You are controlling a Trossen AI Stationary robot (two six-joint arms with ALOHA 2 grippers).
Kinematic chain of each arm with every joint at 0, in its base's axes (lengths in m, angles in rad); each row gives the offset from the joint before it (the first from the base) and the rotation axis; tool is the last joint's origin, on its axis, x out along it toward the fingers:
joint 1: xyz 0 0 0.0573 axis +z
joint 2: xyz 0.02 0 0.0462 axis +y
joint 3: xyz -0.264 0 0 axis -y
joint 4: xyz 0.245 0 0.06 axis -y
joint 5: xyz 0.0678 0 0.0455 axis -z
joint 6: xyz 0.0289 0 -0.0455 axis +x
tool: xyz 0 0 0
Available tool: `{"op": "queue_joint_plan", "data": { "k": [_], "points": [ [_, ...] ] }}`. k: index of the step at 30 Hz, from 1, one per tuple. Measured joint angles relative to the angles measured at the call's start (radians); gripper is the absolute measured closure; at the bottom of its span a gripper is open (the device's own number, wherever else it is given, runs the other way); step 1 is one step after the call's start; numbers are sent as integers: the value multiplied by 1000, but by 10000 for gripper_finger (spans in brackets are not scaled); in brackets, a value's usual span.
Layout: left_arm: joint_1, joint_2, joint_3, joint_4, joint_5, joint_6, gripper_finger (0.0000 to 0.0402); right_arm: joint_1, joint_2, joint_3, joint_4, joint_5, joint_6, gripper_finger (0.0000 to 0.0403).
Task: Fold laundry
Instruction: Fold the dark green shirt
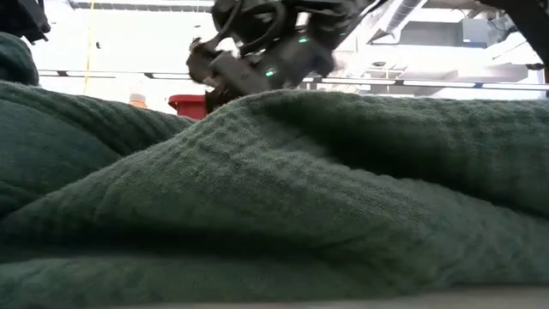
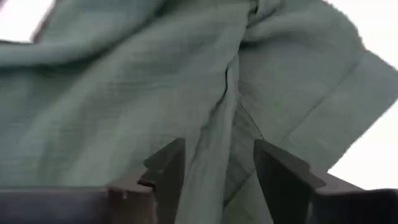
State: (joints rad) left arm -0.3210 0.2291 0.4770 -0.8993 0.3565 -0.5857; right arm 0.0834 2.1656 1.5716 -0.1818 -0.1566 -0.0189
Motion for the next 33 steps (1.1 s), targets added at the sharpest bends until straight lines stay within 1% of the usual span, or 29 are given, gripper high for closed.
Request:
{"op": "queue_joint_plan", "data": {
  "k": [3, 6, 7, 9, 10, 13, 19, 23, 25, 26, 30, 31, 33],
  "points": [
    [0, 0, 0, 0, -2, 14, 401, -3, 64, 104, -54, 3, -3, 165],
    [0, 0, 0, -1, 2, 14, 401, -19, 85, 172, -52, 13, 8, 165],
    [0, 0, 0, 0, 4, 12, 401, -27, 86, 188, -46, 47, 19, 166],
    [0, 0, 0, -1, 4, 8, 401, -48, 90, 212, -16, 153, 55, 170],
    [0, 0, 0, -1, 4, 8, 401, -60, 91, 213, -4, 182, 69, 172],
    [0, 0, -4, 0, 4, 9, 401, -93, 127, 213, 71, 157, 74, 174],
    [0, 0, -8, 0, 2, 8, 401, -129, 223, 211, 171, 145, 74, 175],
    [0, 0, -8, 0, 3, -8, 401, -138, 267, 212, 201, 134, 72, 181],
    [0, 0, -8, -1, 6, -10, 401, -136, 273, 214, 177, 140, 73, 207],
    [0, 0, -8, 0, 6, -10, 401, -132, 273, 215, 163, 147, 69, 229],
    [0, 0, -8, -1, 6, -7, 401, -110, 257, 215, 98, 152, 20, 363],
    [0, 0, -8, -1, 6, -5, 401, -103, 243, 214, 73, 152, 4, 374],
    [0, 0, -8, -1, 6, -3, 401, -93, 209, 211, 19, 177, -6, 373]
  ]
}}
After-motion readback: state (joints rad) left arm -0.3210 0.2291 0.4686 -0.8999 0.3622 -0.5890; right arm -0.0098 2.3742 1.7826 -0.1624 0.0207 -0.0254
